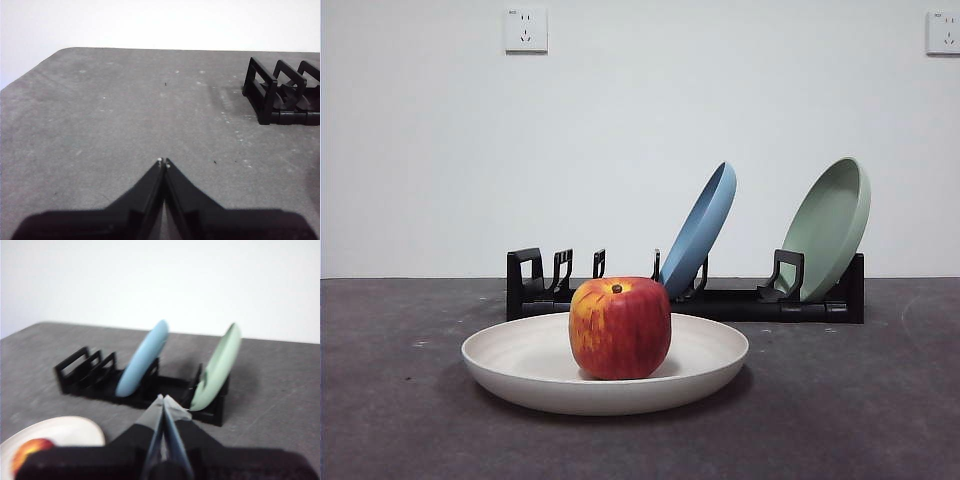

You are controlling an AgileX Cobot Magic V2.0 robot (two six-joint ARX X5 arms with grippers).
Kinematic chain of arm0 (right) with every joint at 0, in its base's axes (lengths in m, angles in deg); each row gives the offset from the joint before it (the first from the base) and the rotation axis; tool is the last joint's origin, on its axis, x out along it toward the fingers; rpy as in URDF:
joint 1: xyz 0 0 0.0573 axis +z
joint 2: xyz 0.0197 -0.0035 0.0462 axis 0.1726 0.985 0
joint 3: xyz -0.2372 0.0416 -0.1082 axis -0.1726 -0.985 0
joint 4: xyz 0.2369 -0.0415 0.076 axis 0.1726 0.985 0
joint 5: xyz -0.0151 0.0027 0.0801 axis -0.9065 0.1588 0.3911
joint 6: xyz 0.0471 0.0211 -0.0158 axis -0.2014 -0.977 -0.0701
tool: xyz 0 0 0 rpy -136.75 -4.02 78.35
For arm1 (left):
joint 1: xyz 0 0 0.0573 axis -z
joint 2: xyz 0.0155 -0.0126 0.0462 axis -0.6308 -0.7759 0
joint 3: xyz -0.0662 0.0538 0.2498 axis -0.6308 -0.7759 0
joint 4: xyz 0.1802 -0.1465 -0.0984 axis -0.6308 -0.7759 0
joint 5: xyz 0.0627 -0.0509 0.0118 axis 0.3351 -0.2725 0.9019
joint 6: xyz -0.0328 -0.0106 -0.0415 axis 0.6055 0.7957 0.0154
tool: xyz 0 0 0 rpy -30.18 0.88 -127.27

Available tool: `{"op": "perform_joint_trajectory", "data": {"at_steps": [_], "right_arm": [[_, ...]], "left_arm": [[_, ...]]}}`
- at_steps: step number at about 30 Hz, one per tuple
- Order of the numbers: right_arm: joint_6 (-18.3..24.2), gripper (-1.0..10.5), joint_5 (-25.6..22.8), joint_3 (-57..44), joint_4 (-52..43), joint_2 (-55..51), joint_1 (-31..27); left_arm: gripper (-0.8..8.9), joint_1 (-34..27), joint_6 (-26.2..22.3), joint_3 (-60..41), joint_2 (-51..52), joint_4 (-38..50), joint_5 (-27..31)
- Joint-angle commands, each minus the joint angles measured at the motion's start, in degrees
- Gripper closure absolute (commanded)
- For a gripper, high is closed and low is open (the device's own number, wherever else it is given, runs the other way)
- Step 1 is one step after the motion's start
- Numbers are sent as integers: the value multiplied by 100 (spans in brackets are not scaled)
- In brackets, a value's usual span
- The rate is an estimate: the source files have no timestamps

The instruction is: Take the yellow plate from the plate rack,put the plate on the table,take the apple from the table,put the apple in the plate

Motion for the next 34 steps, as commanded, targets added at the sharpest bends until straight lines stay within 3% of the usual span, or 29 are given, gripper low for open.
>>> {"op": "perform_joint_trajectory", "data": {"at_steps": [1,6,14,34], "right_arm": [[-302,946,-20,-866,-627,-365,-118],[-540,946,-28,-1893,-1163,-911,-155],[-549,946,-39,-2601,-1167,-1266,-155],[-772,946,-22,-2728,-1005,-1252,-149]], "left_arm": [[816,-15,35,-83,15,28,17],[816,-15,35,-83,15,26,15],[816,-15,35,-83,15,28,15],[816,-15,35,-83,15,28,15]]}}
